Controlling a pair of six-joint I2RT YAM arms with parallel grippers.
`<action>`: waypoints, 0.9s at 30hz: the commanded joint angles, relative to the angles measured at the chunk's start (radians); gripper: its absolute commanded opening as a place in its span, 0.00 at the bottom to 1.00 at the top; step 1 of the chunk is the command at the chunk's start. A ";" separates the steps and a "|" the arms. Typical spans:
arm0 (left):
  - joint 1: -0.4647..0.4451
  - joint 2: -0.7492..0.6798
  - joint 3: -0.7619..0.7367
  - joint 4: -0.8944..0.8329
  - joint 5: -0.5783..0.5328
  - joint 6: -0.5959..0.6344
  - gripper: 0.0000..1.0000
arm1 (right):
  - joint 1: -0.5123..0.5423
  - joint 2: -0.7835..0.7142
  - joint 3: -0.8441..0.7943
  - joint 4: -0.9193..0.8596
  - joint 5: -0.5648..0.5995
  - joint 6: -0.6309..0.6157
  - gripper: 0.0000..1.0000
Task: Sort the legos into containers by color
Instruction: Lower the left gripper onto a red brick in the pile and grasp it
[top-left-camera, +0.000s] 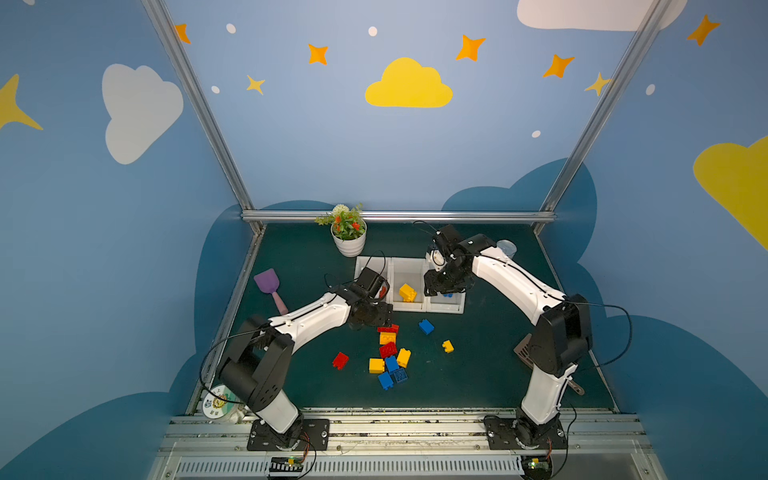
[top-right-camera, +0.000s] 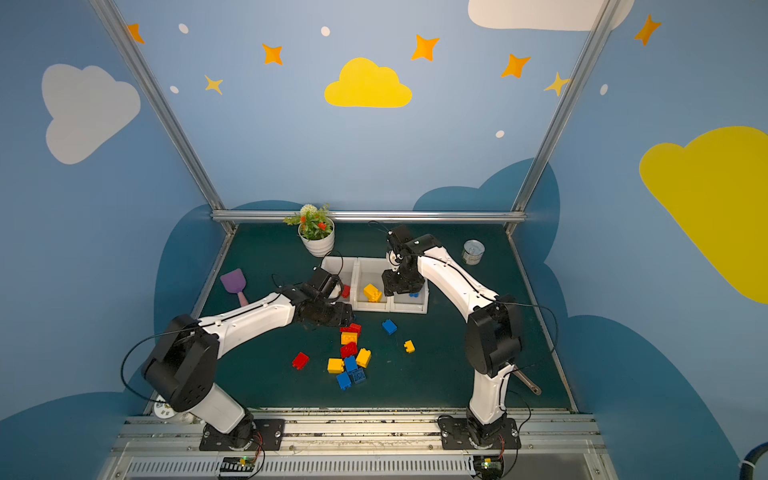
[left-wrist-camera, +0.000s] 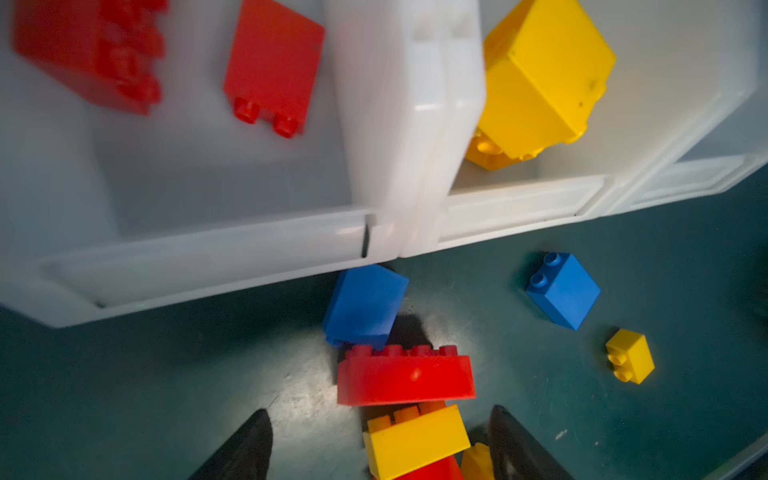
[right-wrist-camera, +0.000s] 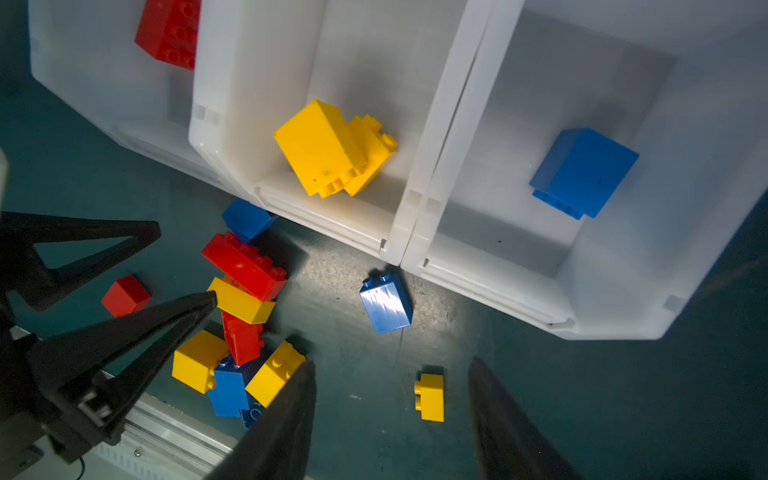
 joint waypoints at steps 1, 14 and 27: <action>-0.022 0.041 0.048 -0.075 -0.023 0.040 0.83 | -0.007 -0.048 -0.018 0.023 0.003 0.021 0.59; -0.082 0.196 0.183 -0.210 -0.138 0.073 0.86 | -0.012 -0.056 -0.036 0.029 -0.002 0.032 0.59; -0.093 0.222 0.194 -0.196 -0.129 0.072 0.62 | -0.013 -0.061 -0.050 0.035 -0.006 0.035 0.59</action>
